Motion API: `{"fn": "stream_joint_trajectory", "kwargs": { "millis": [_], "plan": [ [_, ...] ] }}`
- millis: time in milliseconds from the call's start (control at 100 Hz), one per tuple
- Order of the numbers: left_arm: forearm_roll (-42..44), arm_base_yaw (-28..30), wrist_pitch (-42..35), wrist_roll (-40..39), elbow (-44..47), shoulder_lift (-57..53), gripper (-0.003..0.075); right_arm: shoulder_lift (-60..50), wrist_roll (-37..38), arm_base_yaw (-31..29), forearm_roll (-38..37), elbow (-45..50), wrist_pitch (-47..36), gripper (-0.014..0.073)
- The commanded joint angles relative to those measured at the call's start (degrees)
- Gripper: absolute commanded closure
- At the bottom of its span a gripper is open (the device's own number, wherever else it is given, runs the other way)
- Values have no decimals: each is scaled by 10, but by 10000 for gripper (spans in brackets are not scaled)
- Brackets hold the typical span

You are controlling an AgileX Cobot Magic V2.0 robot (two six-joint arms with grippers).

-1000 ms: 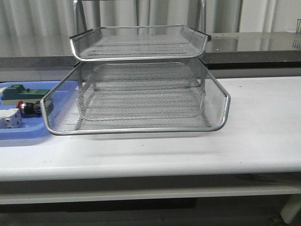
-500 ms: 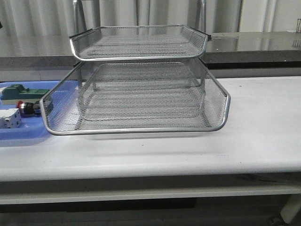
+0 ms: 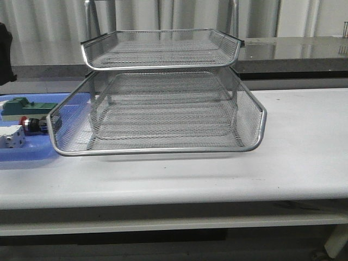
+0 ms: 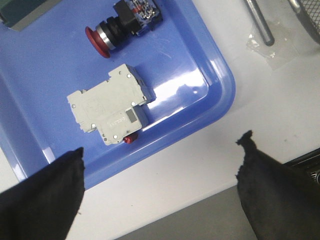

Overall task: Place button on rack with both arms
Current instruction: 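Lower the left gripper over the red button in the blue tray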

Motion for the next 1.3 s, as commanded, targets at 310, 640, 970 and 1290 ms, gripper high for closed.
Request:
{"fn": "stream_joint_trajectory", "kwargs": {
  "millis": [310,640,970,1290],
  "plan": [
    [-34,-2,-84,22,-20,-14,60,-1,-1,0,-9,-20,-23,661],
    [-23,-2,-160,110,-89,82,60,-1,-1,0,-9,-20,-23,661],
    [12,-2,-71,181,-251,220,60,-1,-1,0,-9,-20,-23,661],
    [38,3,-61,199,-292,270,60,-1,-1,0,-9,-20,-23,661]
  ]
}}
